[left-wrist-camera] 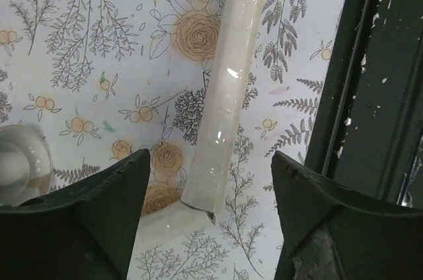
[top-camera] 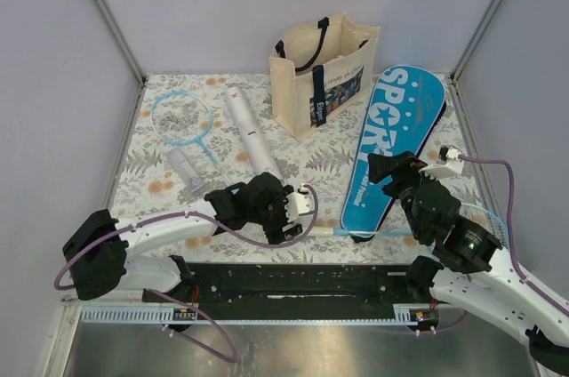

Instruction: Pack up the badminton gear

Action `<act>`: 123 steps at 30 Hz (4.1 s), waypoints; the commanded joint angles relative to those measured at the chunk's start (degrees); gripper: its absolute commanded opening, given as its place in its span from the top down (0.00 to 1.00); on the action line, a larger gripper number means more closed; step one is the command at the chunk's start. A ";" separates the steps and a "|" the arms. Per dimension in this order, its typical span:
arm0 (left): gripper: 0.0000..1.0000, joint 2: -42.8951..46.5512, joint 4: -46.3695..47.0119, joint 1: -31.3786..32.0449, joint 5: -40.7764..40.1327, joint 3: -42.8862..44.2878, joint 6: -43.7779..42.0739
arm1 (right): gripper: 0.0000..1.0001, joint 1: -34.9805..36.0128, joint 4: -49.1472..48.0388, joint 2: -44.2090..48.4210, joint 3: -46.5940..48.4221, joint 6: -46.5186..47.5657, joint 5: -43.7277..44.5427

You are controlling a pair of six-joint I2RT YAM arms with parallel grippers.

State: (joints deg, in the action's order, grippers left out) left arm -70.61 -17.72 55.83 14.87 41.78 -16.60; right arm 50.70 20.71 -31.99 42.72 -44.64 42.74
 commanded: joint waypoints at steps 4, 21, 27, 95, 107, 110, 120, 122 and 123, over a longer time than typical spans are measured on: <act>0.25 -7.25 12.35 3.57 0.60 -0.03 -1.86 | 0.22 0.28 -1.38 4.04 -0.97 1.05 5.34; 0.48 -14.55 20.61 6.83 -5.82 -2.67 -0.19 | 0.23 0.28 -0.76 2.37 -1.41 -1.67 3.67; 0.83 -12.11 19.91 6.83 -7.67 -2.93 2.97 | 0.24 0.28 -1.11 1.58 -2.20 -3.51 3.67; 0.31 10.58 35.22 7.36 -9.42 -7.51 50.80 | 1.00 -9.91 -17.67 -4.67 -13.72 -10.03 -9.43; 0.12 16.81 21.06 7.27 -14.70 -1.88 40.07 | 1.00 -13.87 -1.99 5.44 -9.06 -1.07 -7.59; 0.09 19.01 20.88 7.27 -14.17 -2.49 38.66 | 1.00 -14.22 -1.99 5.27 -8.09 1.39 -8.11; 0.09 16.92 10.43 7.27 -21.99 5.23 34.35 | 1.00 -14.13 8.89 6.23 -1.42 6.67 -7.67; 0.10 15.25 9.63 7.27 -22.52 7.17 34.70 | 1.00 -14.13 10.92 7.02 -0.45 7.46 -7.50; 0.11 14.19 9.11 7.27 -23.04 8.39 35.31 | 1.00 -14.13 12.24 7.46 -0.01 7.73 -7.50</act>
State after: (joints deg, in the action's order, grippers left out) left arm -53.95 -6.11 63.22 -4.32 44.07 19.81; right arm 36.77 28.64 -26.26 38.28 -40.42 33.47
